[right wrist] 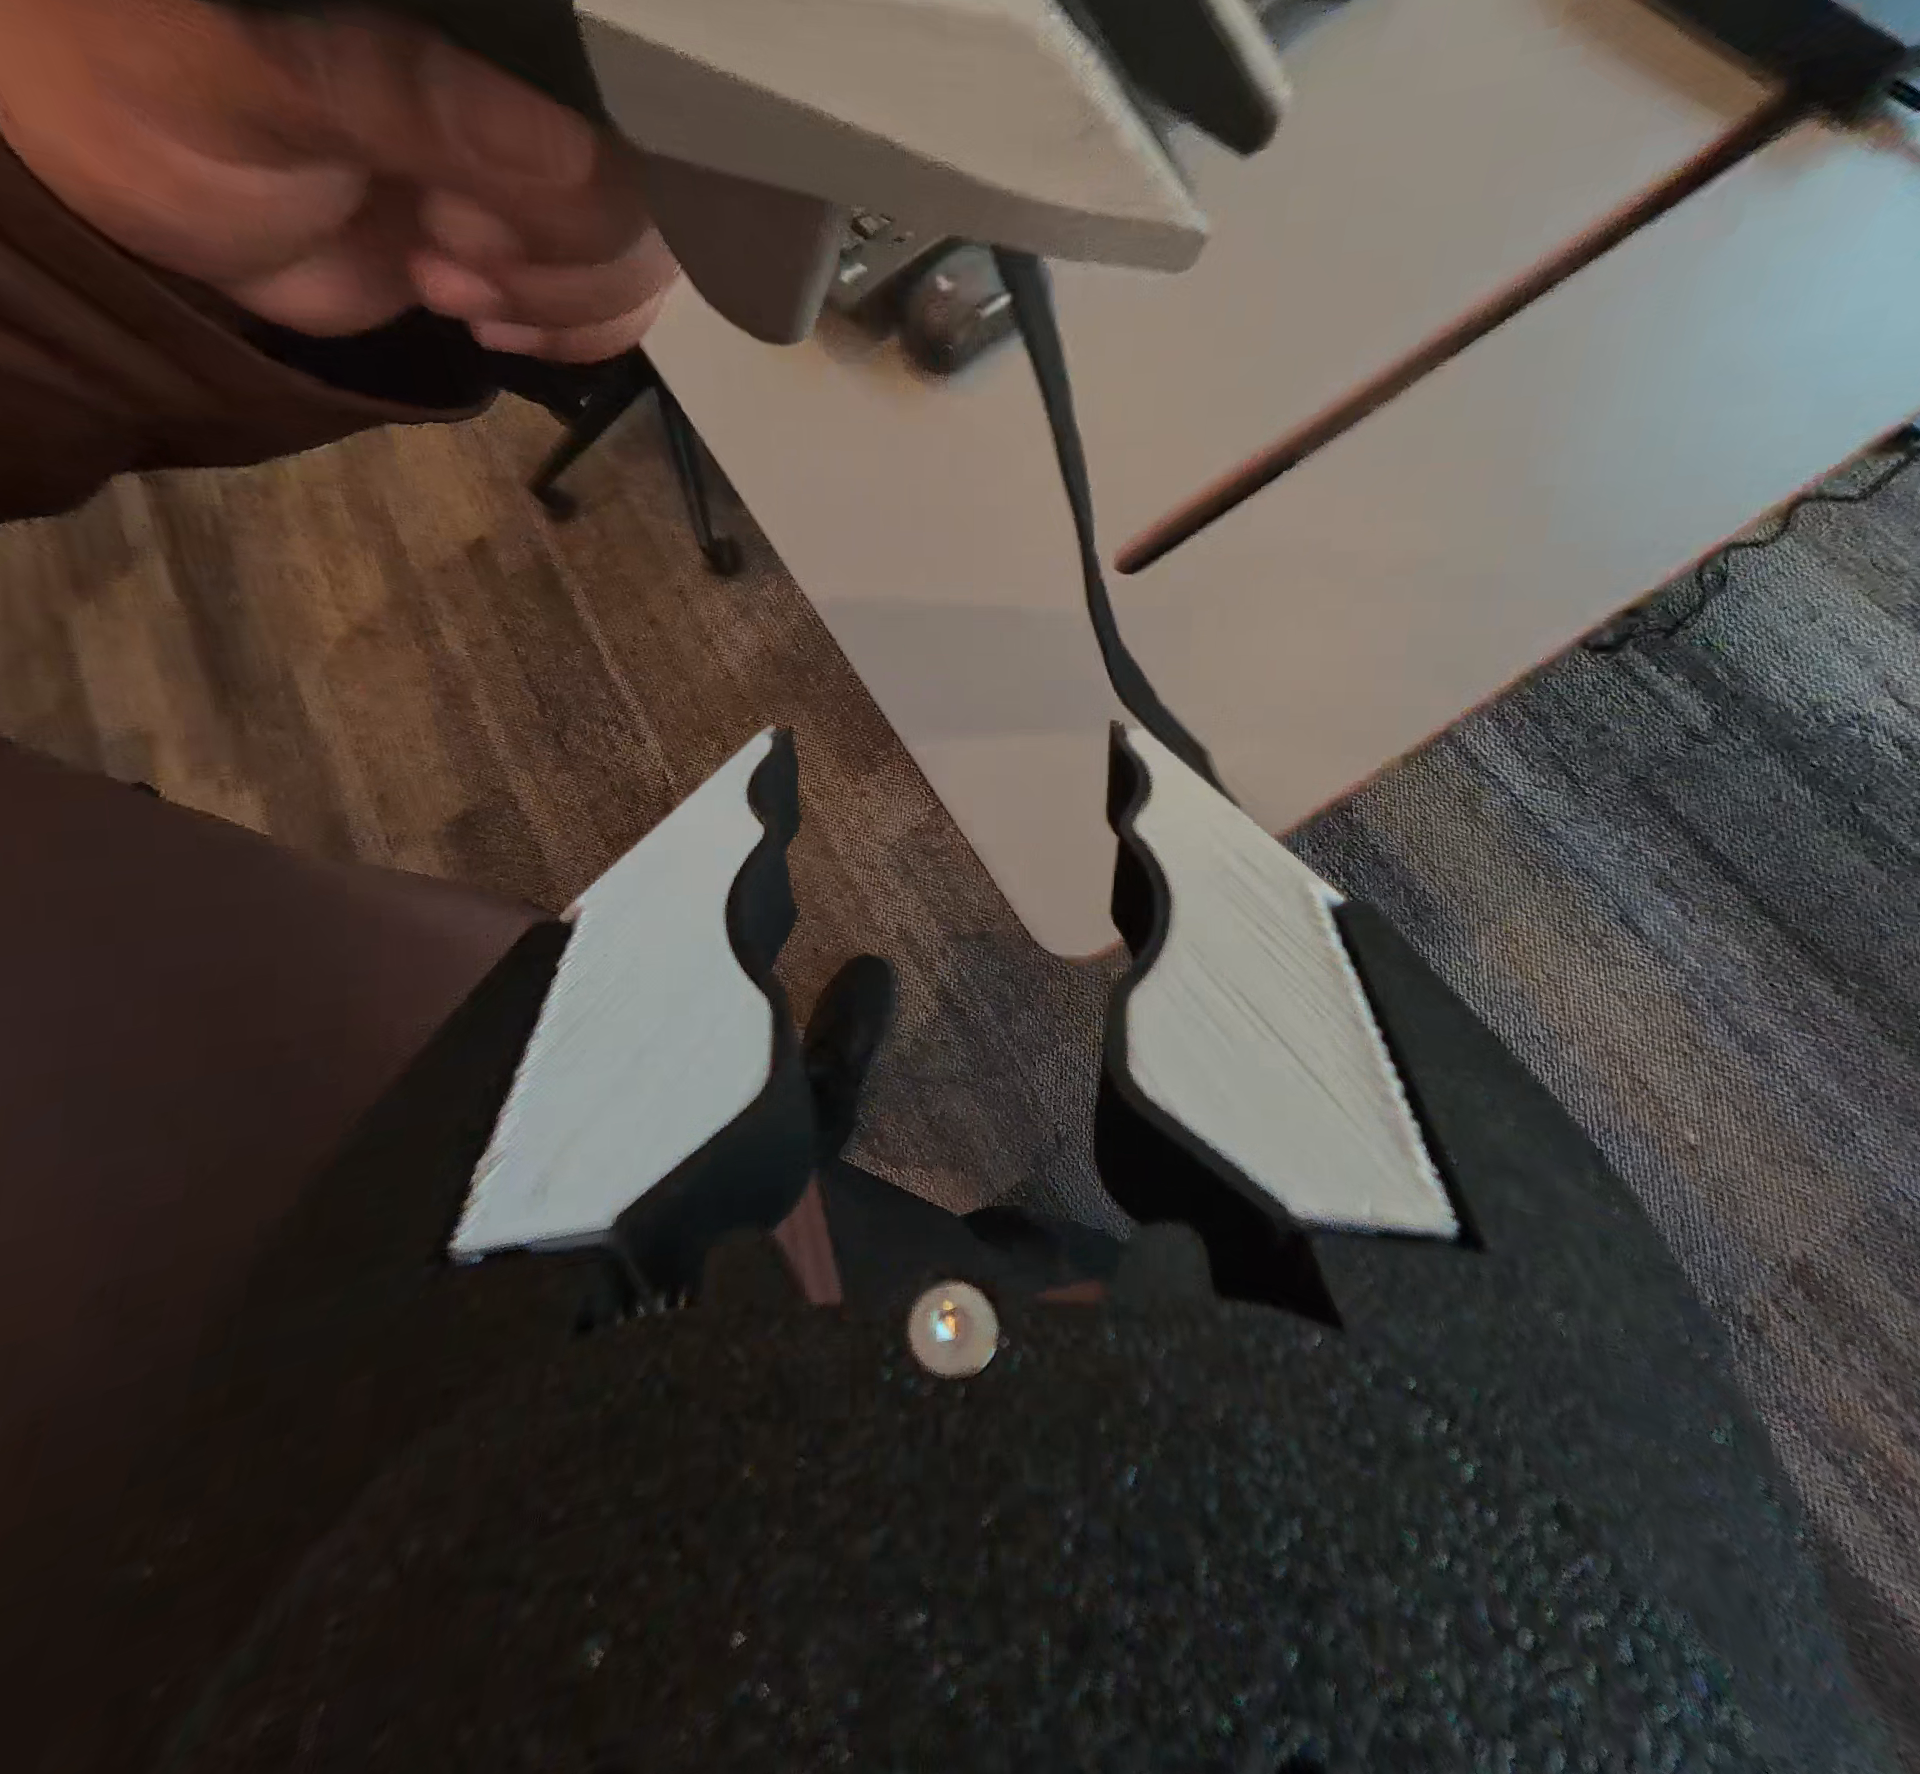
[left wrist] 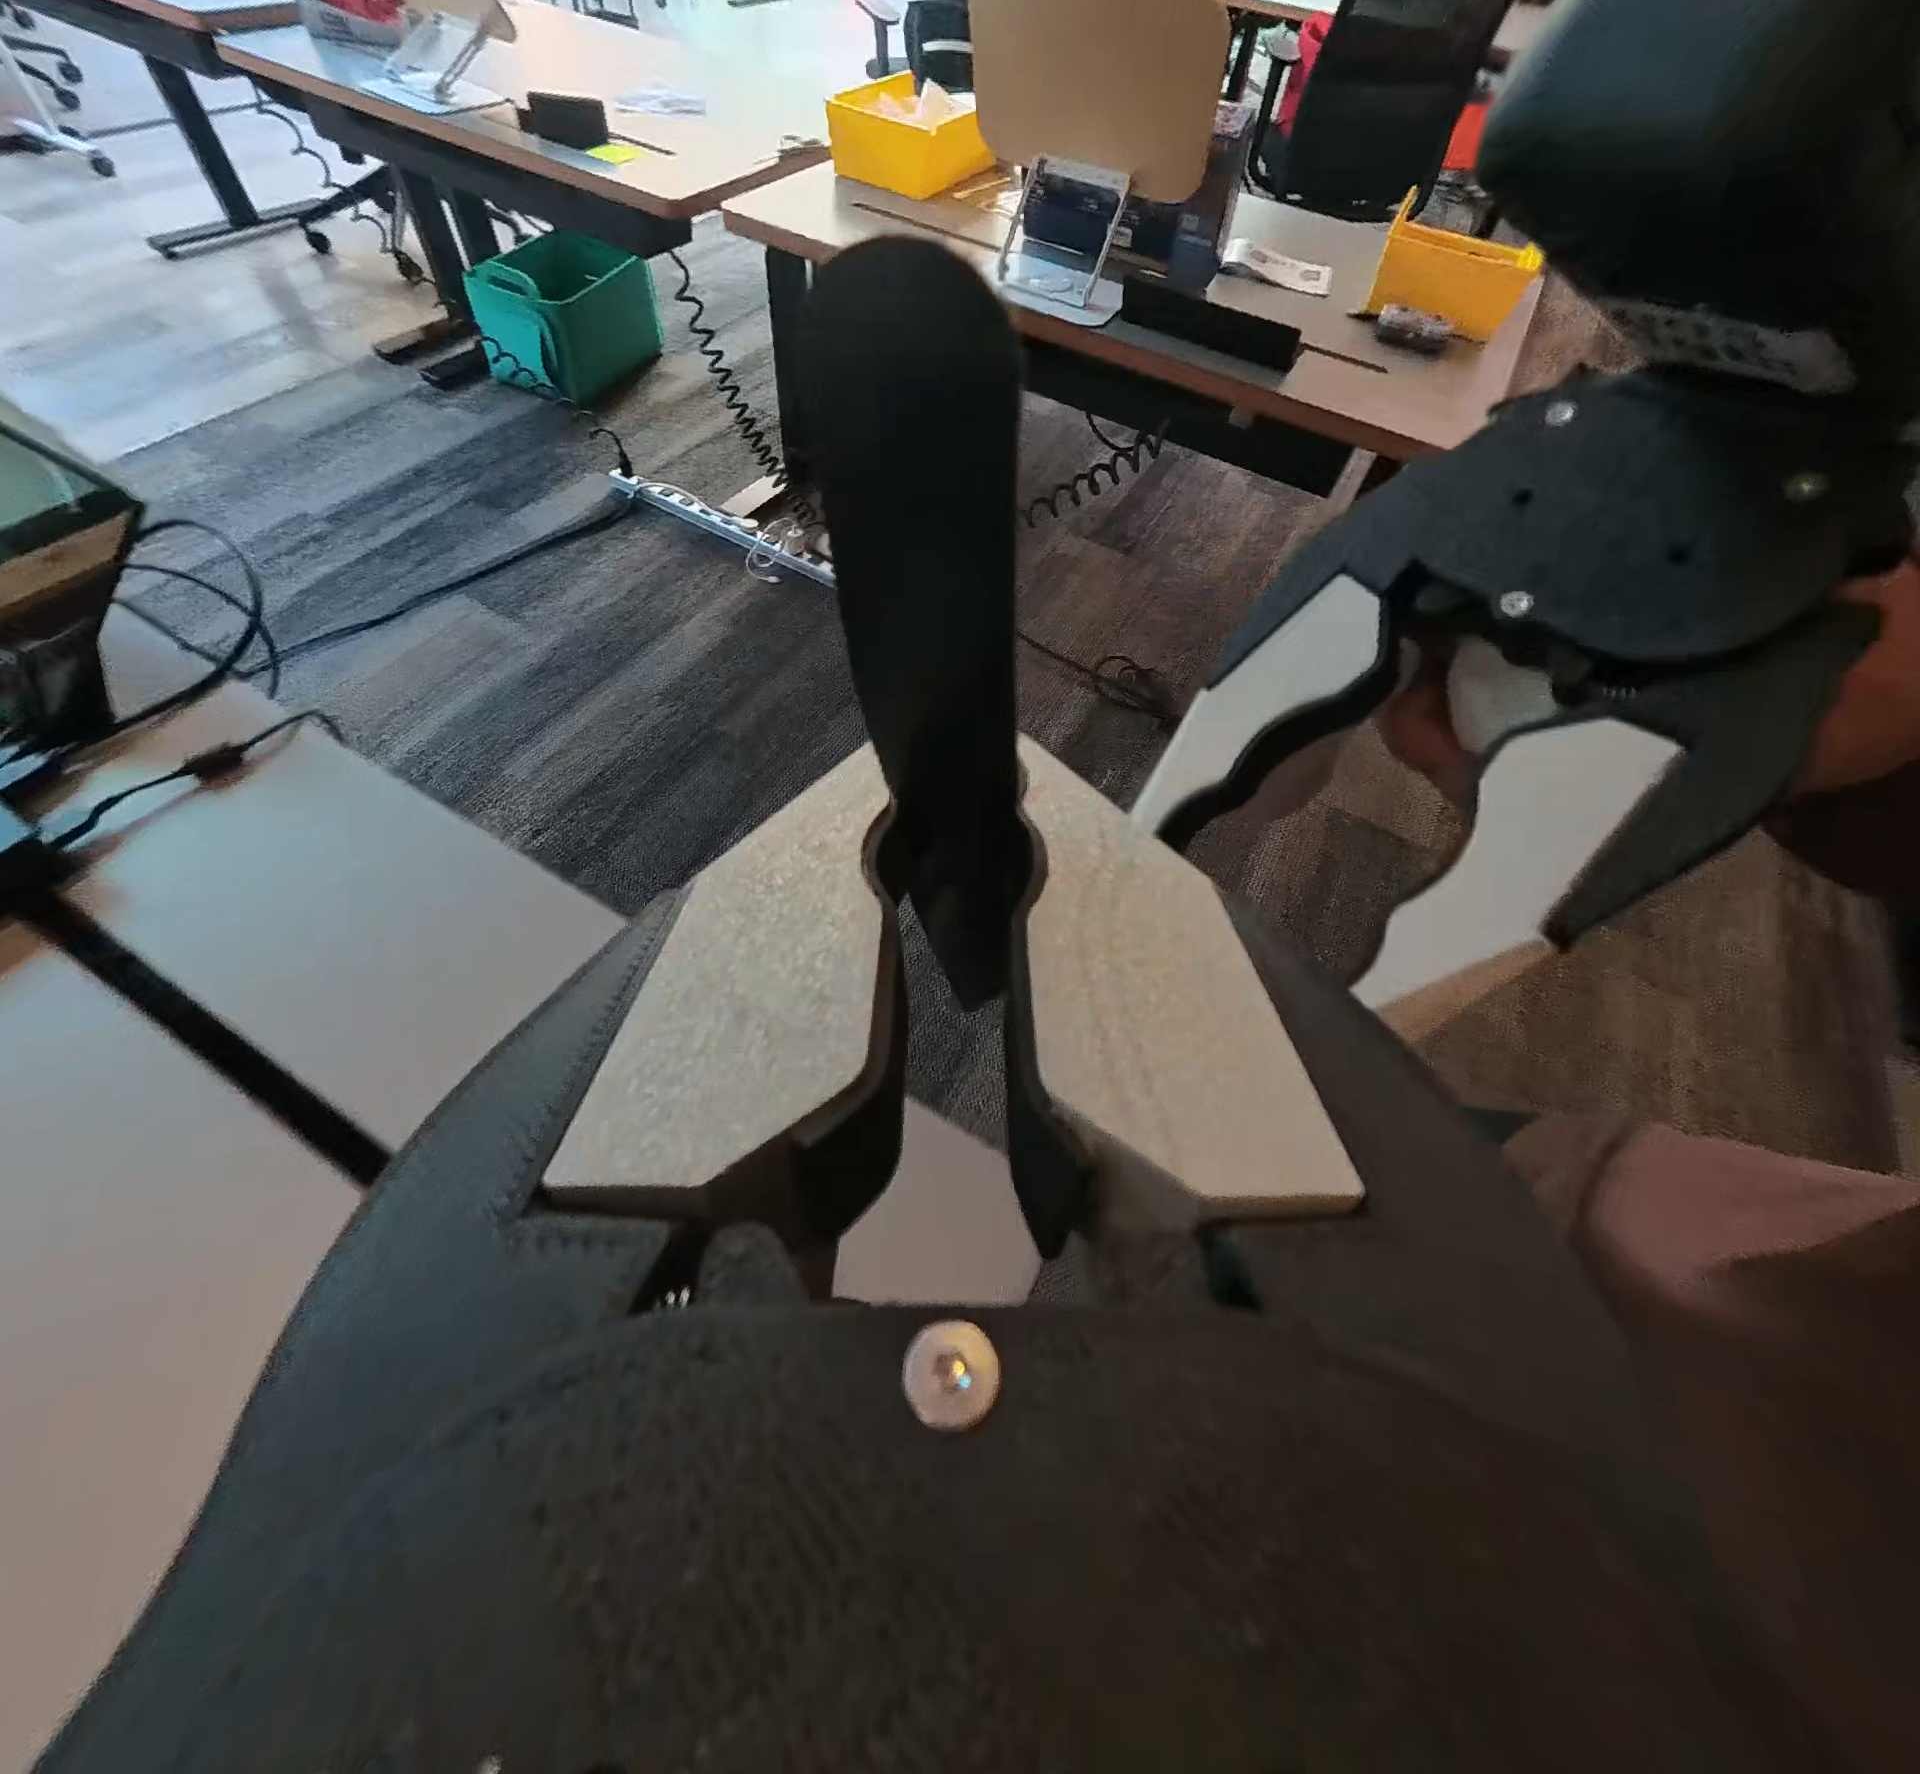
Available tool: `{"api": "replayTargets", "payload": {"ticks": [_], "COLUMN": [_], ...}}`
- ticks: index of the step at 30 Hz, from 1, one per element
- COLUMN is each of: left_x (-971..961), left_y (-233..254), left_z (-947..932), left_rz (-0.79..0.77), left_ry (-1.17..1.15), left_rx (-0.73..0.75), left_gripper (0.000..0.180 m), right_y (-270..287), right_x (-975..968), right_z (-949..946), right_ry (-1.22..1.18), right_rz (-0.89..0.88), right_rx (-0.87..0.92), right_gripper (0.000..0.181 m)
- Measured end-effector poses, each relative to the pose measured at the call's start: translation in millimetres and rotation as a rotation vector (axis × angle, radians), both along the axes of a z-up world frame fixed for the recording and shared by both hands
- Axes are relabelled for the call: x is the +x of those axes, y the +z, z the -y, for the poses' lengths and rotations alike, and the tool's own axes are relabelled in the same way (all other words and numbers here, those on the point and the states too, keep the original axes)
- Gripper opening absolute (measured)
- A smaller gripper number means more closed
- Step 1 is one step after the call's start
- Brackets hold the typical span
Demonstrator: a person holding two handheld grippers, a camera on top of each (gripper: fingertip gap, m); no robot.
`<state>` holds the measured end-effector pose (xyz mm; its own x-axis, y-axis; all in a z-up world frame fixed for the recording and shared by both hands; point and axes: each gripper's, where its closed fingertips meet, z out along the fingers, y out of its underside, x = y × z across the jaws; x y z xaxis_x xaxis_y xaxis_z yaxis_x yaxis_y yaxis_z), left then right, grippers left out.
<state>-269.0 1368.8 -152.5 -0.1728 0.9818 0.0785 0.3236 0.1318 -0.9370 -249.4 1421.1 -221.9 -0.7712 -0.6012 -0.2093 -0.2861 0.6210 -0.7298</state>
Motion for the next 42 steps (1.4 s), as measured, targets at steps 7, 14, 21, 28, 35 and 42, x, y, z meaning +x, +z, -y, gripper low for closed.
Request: {"api": "replayTargets", "payload": {"ticks": [7, 14, 21, 28, 35, 42], "left_x": [-156.5, -317.0, -438.3, -539.9, -622.8, -673.9], "left_y": [6.8, 38.1, 18.1, -9.1, 11.8, 9.5], "left_z": [11.7, 29.6, 29.8, 62.1, 149.0, 282.1], "left_rz": [-0.073, -0.182, -0.070, -0.004, -0.152, -0.028], "left_ry": [-0.026, -0.053, -0.174, -0.355, -0.543, -0.558], "left_rx": [0.011, 0.151, 0.184, 0.261, 0.342, 0.311], "left_gripper": [0.013, 0.013, 0.013, 0.013, 0.013, 0.013], "right_y": [-28.4, -12.8, 2.5, -24.8, -52.6, -63.6], "right_x": [-141.1, -318.6, -487.7, -528.6, -568.2, -621.3], "right_z": [-7.9, -17.0, 24.7, 90.1, 201.4, 307.3], "right_ry": [-0.073, -0.219, -0.614, -0.590, -0.664, -0.725], "right_rz": [0.042, 0.056, -0.153, -0.280, -0.252, -0.252], "right_rx": [0.025, 0.039, 0.005, 0.049, 0.060, 0.096], "right_gripper": [0.058, 0.058, 0.082, 0.080, 0.081, 0.080]}}
